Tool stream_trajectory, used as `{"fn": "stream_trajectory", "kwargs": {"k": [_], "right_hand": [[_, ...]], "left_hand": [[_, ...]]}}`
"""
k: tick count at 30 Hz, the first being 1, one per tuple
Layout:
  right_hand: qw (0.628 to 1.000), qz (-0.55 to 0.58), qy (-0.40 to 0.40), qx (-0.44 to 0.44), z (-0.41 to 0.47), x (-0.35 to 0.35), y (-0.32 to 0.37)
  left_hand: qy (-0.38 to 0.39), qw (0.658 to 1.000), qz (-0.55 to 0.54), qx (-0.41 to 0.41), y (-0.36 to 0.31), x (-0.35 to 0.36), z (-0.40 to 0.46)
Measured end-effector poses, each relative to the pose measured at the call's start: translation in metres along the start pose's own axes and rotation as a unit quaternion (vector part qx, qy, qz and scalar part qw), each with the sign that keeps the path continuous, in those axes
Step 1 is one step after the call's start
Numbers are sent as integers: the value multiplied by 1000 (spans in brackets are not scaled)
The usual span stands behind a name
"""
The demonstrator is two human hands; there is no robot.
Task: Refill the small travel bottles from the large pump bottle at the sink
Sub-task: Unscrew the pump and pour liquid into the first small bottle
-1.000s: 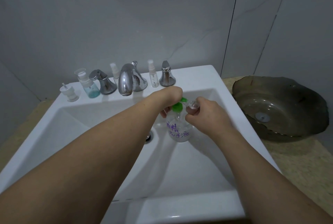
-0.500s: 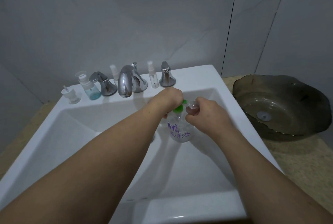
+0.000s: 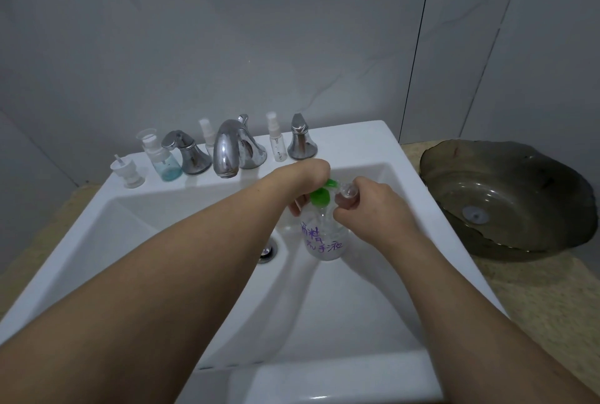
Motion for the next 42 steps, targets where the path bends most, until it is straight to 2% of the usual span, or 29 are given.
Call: {"fn": "stream_trajectory", "kwargs": {"k": [6,13,18,24,28,31,36,42], "right_hand": [[1000,-3,-6,-8,0,0,4],[1000,-6,-2,-8,-1,-2,5],[1000,-11,-1,-8,0,-1,4],[999,-39,12,-8,2,0,3],[999,-38,15,-2,4,1,0],[999,-42,14,-6,4,1,1],[1000,-26,7,-4,2,0,3],[1000,6,-1,0,-1,-1,2]], "left_hand": [[-5,1000,0,-15,1,-1,-3],[-4,999,39,-5,-1,-5,-5],[-26,999,28,10,-1,-1,-4],[-107,982,140,64,-6,5,-2],[-123,970,190,90,-7,3,-3],[-106,976,172,76,-6,4,-5],[-17,996,78,26,-5,-2,-14],[4,998,61,-4,-4,-7,-30]]}}
Point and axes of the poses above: each hand's wrist, its own z-axis towards the middle knuckle, its own x-axis out of the palm, y = z × x, the point moved 4 cm from there along z, towards the middle knuckle, and after that the axes turned 9 degrees about z, right-handed, at the moved point
